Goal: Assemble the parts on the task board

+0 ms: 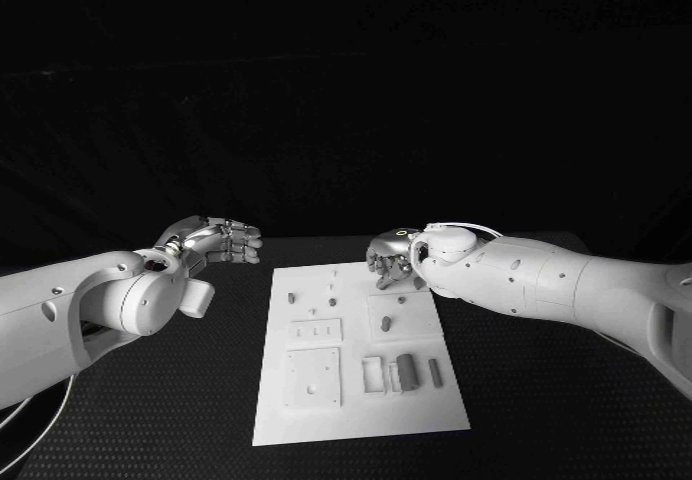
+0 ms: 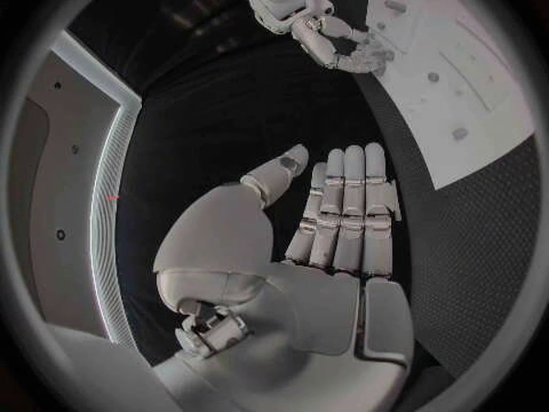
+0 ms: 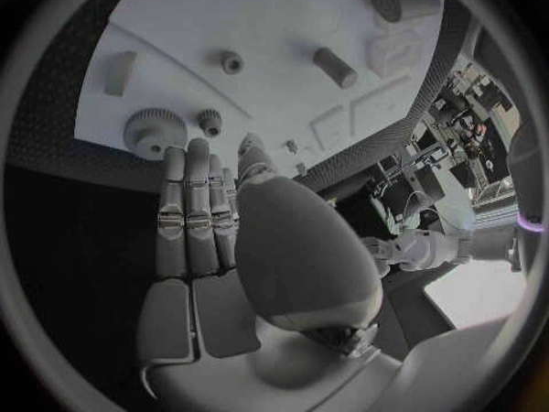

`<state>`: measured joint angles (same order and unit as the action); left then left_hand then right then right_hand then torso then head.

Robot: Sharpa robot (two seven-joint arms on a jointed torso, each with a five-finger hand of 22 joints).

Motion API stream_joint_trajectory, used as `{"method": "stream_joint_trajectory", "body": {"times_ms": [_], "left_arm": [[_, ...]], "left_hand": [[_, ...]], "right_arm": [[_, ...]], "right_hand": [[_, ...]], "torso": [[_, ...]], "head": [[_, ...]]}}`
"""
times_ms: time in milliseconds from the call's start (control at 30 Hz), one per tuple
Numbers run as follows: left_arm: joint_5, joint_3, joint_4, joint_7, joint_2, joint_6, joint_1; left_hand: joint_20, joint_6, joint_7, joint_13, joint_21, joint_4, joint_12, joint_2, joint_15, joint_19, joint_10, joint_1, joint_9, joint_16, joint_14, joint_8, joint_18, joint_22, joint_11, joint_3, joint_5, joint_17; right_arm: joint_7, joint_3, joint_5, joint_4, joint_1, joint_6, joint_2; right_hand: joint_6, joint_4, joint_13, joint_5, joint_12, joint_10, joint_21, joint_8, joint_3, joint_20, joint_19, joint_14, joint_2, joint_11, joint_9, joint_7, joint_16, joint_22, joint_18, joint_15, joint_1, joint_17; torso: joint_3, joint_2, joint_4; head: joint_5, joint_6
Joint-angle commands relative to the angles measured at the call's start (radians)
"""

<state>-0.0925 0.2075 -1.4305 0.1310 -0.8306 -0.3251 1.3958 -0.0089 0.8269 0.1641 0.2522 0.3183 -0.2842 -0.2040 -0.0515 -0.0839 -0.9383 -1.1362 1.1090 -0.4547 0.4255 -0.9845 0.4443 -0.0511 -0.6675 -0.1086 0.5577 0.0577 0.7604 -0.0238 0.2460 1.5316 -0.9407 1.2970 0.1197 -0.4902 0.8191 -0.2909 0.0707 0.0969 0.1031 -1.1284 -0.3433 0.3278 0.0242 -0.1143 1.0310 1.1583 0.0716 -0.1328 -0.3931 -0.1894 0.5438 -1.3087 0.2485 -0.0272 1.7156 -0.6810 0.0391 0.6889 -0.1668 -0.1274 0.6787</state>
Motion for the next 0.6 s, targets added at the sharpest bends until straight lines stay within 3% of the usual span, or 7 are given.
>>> {"method": "stream_joint_trajectory", "body": {"times_ms": [33, 300, 600], "left_arm": [[-0.004, -0.001, 0.002, 0.013, 0.003, 0.020, 0.002], [-0.004, -0.001, 0.002, 0.012, 0.002, 0.023, 0.002], [-0.004, -0.001, 0.002, 0.012, 0.001, 0.025, 0.002]], "left_hand": [[-0.003, -0.002, 0.008, 0.001, -0.006, 0.000, 0.004, -0.006, -0.005, 0.002, -0.002, -0.002, 0.001, -0.003, 0.004, -0.006, 0.009, -0.001, -0.005, -0.005, -0.006, 0.001], [-0.003, -0.002, 0.008, 0.003, -0.007, 0.000, 0.006, -0.006, -0.005, 0.002, -0.002, -0.004, 0.001, -0.004, 0.004, -0.007, 0.009, -0.002, -0.006, -0.006, -0.006, 0.002], [-0.002, -0.002, 0.009, 0.004, -0.007, 0.001, 0.007, -0.006, -0.005, 0.002, -0.002, -0.005, 0.001, -0.005, 0.005, -0.007, 0.009, -0.002, -0.006, -0.006, -0.006, 0.003]], "right_arm": [[0.019, 0.000, 0.048, 0.003, -0.003, -0.009, 0.003], [0.035, 0.000, 0.080, 0.009, -0.006, -0.010, 0.001], [0.045, 0.000, 0.091, 0.020, -0.013, -0.012, 0.002]], "right_hand": [[-0.008, 0.001, -0.002, 0.004, -0.012, 0.013, -0.007, -0.010, -0.015, -0.002, -0.003, -0.002, 0.006, -0.012, 0.003, -0.004, -0.009, -0.022, 0.013, -0.008, -0.015, -0.005], [-0.017, 0.003, -0.005, 0.003, -0.035, 0.044, -0.018, -0.021, -0.034, 0.001, 0.000, 0.004, 0.023, -0.021, 0.010, -0.008, -0.008, -0.023, 0.013, -0.015, -0.023, -0.019], [-0.026, 0.005, -0.003, 0.002, -0.035, 0.078, -0.038, -0.029, -0.046, 0.007, 0.012, 0.016, 0.030, -0.026, 0.016, 0.000, 0.010, -0.025, 0.013, -0.019, -0.022, -0.040]], "torso": [[0.0032, 0.010, -0.0031], [0.0050, 0.021, -0.0057], [0.0063, 0.029, -0.0077]], "head": [[-0.001, -0.006], [-0.006, -0.017], [-0.009, -0.020]]}}
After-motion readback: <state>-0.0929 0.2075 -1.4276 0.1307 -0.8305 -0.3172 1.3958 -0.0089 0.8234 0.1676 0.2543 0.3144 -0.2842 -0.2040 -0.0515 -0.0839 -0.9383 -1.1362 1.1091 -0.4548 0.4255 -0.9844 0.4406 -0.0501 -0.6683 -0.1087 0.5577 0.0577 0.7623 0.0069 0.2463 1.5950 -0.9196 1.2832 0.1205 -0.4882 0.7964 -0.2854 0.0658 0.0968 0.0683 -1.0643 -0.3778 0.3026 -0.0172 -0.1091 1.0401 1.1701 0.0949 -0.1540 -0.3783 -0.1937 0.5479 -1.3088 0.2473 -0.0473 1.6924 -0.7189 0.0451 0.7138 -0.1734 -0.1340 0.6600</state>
